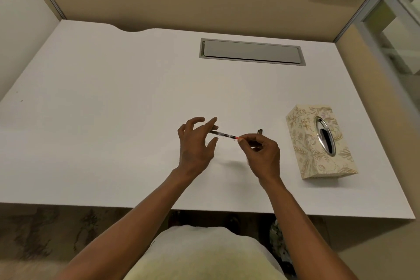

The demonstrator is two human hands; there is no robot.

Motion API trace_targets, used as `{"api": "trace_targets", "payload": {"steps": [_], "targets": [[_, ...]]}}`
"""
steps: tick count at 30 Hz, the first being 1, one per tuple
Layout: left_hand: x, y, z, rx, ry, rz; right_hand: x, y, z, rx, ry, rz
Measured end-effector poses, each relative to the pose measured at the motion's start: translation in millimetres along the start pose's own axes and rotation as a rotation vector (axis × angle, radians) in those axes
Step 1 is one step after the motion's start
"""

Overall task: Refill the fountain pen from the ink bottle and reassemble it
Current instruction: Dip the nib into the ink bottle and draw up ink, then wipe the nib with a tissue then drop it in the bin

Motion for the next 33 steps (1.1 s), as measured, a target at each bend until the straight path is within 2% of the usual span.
{"api": "trace_targets", "payload": {"steps": [4,7,11,14,16,23,33], "targets": [[-9.1,-9.9,7.4,-0.164,-0.168,0.120,-5.7,0.0,11.7,0.113,0.108,0.036],[-9.3,-22.2,12.3,-0.312,-0.318,0.134,-9.2,-1.1,14.6,0.145,0.152,0.046],[0.2,-36.0,8.1,-0.554,-0.454,0.087,-7.0,-2.8,16.0,0.168,0.190,0.031],[13.7,-46.5,5.8,-0.819,-0.689,-0.007,-1.5,-6.2,15.7,0.207,0.243,0.009],[20.9,-49.3,8.6,-0.923,-0.829,-0.075,3.1,-10.0,16.0,0.252,0.293,-0.007],[34.3,-42.6,17.5,-1.067,-1.107,-0.160,10.7,-27.9,25.7,0.375,0.397,-0.045],[48.9,-45.6,21.7,-1.088,-1.141,-0.225,0.2,-43.0,37.3,0.397,0.310,-0.060]]}}
Point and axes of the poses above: each hand's wrist, its own y-axis towards the middle knuckle, its own x-axis out of the palm, z = x × y, the point moved 6 cm from there along y, towards the middle knuckle, and after that the axes turned 2 degrees about x, right-handed, at the moved point
